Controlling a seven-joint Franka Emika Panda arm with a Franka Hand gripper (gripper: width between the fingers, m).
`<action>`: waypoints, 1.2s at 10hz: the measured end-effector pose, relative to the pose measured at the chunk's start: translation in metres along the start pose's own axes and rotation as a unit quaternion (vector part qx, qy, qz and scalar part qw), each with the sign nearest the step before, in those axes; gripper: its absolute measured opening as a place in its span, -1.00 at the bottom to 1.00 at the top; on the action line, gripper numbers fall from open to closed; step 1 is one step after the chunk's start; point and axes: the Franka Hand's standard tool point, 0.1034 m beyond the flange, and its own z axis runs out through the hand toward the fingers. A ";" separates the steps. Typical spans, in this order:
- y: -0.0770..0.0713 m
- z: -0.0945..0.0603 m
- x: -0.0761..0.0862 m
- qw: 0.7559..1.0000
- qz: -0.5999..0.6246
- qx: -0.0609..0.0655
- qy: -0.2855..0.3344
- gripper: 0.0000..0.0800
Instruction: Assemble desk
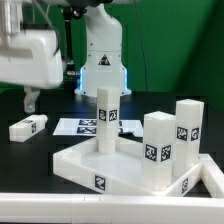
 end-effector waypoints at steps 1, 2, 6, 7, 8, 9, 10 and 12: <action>0.008 0.007 -0.005 1.000 0.002 -0.002 -0.005 0.62; 0.003 0.005 -0.006 1.000 0.002 0.002 -0.021 0.62; 0.009 0.003 -0.014 0.993 0.000 0.017 -0.118 0.62; 0.020 0.007 -0.017 0.990 -0.011 0.019 -0.143 0.62; 0.031 0.011 -0.022 0.986 -0.031 0.025 -0.159 0.62; 0.037 0.012 -0.028 0.980 -0.039 0.030 -0.193 0.62; 0.042 0.014 -0.029 0.974 -0.036 0.033 -0.220 0.62; 0.040 0.015 -0.030 0.961 -0.037 0.034 -0.273 0.62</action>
Offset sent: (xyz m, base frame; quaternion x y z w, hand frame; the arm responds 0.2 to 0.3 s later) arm 0.0000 0.0000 0.0000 0.0000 -0.0650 0.0000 0.9979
